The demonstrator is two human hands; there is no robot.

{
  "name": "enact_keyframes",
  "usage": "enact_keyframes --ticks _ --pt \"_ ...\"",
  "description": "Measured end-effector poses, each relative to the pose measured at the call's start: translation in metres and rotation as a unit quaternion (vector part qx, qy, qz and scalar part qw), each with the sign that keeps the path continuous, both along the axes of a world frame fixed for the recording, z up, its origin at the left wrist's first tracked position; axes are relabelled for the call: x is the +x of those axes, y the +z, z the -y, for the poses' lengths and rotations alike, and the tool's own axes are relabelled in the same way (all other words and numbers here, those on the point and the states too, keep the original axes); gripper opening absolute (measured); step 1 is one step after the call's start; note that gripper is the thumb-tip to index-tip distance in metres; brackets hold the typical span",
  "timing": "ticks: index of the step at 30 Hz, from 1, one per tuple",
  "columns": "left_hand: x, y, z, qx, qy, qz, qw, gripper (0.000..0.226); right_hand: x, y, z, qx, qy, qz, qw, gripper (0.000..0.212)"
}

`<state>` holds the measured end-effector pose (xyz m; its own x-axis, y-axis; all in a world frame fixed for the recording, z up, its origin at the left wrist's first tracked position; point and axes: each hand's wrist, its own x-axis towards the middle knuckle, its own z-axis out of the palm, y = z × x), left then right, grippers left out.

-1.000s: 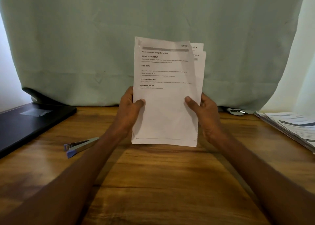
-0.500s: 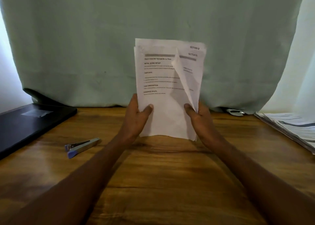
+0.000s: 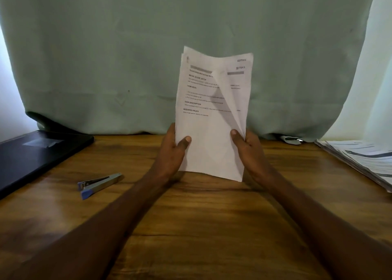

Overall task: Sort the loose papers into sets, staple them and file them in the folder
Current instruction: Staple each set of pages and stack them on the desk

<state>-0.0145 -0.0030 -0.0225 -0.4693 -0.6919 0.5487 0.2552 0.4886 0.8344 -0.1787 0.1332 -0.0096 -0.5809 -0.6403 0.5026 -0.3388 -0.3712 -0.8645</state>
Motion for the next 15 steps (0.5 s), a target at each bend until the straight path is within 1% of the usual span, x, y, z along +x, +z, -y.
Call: enact_keyframes --ticks 3,4,6,9,11,13,15 --pt "0.0 -0.003 0.004 0.004 -0.018 0.023 1.0 0.047 0.005 0.009 -0.003 -0.037 -0.016 0.004 0.999 0.017" --pt "0.001 -0.003 0.003 0.014 -0.024 0.03 0.999 0.051 0.005 0.013 -0.004 -0.046 -0.017 0.007 0.999 0.016" --pt "0.003 -0.001 0.004 0.033 -0.028 0.014 0.999 0.051 0.004 0.016 -0.005 -0.045 -0.007 0.008 0.999 0.016" --pt "0.008 0.008 0.006 0.054 -0.021 -0.04 0.998 0.04 0.0 0.012 -0.005 -0.02 0.006 -0.024 0.999 0.012" --pt "0.011 0.012 0.009 0.056 -0.013 -0.05 0.997 0.029 -0.001 0.012 -0.004 -0.016 0.006 -0.056 0.998 0.011" --pt "0.015 0.013 0.01 0.041 -0.016 -0.04 0.998 0.024 0.002 0.016 -0.003 -0.041 -0.009 -0.08 0.996 0.013" --pt "0.018 0.016 0.008 0.012 -0.026 -0.023 0.999 0.024 0.004 0.026 -0.006 -0.103 -0.031 -0.059 0.992 0.015"
